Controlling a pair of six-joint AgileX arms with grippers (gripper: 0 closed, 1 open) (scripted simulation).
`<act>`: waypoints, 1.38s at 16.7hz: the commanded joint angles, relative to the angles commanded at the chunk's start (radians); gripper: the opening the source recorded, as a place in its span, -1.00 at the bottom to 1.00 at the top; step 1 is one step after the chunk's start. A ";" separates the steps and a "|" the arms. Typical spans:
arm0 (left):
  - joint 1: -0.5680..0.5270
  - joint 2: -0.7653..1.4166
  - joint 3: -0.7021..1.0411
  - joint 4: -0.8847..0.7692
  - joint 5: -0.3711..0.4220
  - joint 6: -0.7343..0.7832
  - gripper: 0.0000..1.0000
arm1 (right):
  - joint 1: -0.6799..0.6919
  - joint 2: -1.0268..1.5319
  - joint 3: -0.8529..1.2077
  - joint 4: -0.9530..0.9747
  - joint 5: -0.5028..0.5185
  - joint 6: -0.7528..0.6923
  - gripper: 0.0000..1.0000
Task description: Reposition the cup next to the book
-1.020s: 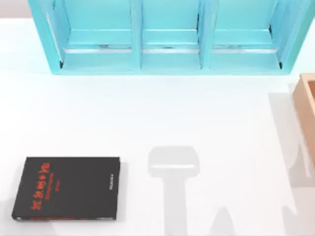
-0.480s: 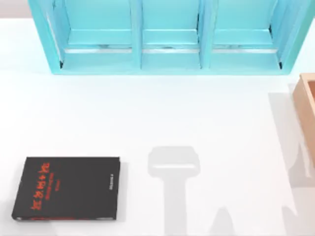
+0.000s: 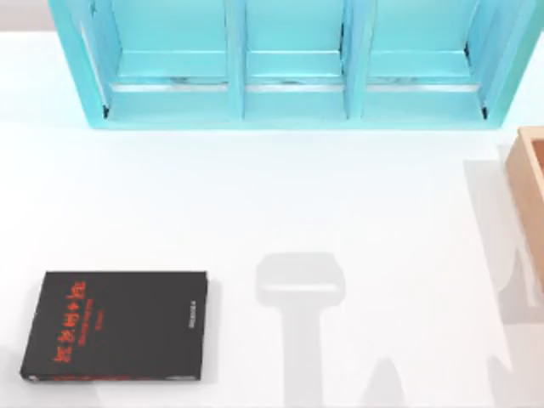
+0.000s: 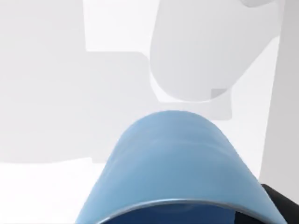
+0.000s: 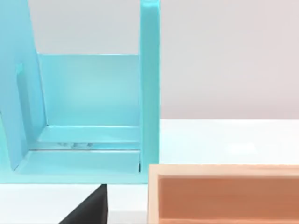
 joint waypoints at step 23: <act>-0.535 0.390 0.371 -0.062 -0.014 -1.508 -1.00 | 0.000 0.000 0.000 0.000 0.000 0.000 1.00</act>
